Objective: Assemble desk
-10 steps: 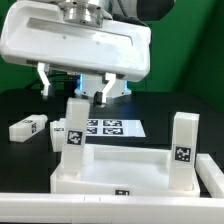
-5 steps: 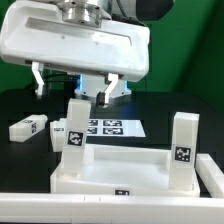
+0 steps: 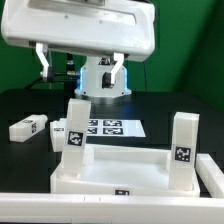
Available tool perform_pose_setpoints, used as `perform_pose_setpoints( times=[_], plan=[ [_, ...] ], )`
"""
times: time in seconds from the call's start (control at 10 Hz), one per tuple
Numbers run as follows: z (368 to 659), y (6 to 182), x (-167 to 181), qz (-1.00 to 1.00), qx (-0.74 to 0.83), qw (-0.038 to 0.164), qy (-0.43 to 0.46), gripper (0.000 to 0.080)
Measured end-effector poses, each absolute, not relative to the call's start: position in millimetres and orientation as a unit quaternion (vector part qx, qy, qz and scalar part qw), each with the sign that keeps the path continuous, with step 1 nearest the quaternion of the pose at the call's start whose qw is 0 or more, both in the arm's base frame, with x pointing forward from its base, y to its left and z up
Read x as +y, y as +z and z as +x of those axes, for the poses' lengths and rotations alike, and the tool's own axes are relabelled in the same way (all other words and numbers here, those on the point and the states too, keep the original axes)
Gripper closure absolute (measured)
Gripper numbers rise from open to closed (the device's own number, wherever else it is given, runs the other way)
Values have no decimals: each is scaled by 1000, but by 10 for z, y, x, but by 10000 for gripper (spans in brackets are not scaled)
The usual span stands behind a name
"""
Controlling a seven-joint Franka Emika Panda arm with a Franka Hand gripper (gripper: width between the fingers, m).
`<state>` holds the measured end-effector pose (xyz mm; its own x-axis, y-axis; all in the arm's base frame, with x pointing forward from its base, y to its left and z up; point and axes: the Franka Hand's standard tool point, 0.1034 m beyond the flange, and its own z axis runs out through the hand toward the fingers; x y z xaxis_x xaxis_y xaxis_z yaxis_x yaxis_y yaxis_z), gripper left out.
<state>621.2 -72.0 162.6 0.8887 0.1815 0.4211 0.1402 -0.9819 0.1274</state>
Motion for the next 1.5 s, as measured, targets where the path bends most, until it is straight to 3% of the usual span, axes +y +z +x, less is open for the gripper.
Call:
perform_pose_setpoints(
  times=[0.2, 0.6, 1.1, 1.5],
  plan=[
    [6173, 1491, -624, 985, 68, 17, 155, 151],
    [6179, 1307, -672, 998, 62, -5, 24, 151],
    [6238, 1327, -754, 999, 54, 0, 5, 151],
    [6211, 1243, -817, 998, 56, 3, 7, 151]
  ],
)
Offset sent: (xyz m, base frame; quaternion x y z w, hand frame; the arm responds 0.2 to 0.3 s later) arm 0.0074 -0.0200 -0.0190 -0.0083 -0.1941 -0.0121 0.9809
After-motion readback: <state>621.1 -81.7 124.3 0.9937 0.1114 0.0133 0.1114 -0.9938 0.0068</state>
